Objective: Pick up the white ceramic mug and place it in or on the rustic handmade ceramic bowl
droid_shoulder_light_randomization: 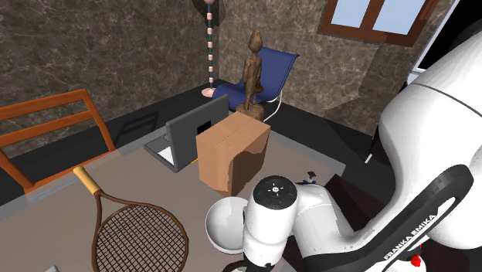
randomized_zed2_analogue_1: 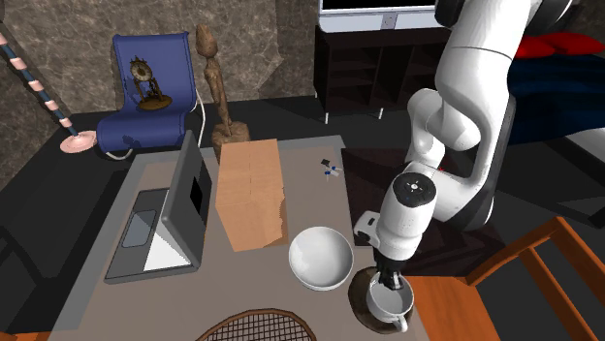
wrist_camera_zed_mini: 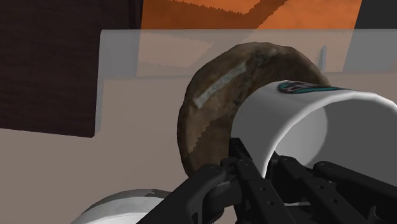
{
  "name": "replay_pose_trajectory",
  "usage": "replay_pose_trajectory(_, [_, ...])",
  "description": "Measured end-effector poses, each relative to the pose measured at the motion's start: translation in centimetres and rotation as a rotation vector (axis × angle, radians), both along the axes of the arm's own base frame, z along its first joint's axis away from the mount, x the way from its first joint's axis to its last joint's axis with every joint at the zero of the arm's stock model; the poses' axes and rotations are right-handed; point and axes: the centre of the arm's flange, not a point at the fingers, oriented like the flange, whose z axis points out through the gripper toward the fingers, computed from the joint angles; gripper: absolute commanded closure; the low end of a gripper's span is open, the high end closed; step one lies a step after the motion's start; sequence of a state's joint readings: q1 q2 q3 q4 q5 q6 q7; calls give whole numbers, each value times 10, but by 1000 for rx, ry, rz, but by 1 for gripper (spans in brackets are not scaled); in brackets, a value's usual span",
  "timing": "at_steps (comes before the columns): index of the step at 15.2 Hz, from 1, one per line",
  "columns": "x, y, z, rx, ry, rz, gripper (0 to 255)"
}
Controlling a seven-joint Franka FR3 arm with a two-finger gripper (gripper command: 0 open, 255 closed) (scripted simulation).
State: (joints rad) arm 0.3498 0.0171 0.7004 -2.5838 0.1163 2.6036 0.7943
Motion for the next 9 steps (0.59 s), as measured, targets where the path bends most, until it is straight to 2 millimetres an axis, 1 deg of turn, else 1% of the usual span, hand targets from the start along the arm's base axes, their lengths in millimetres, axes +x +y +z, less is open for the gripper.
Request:
replay_pose_trajectory(4, [0, 0, -1, 0, 0, 0, 255])
replay_pose_trajectory(5, [0, 0, -1, 0, 0, 0, 0])
replay_pose_trajectory(9, [0, 0, -1, 1, 0, 0, 0])
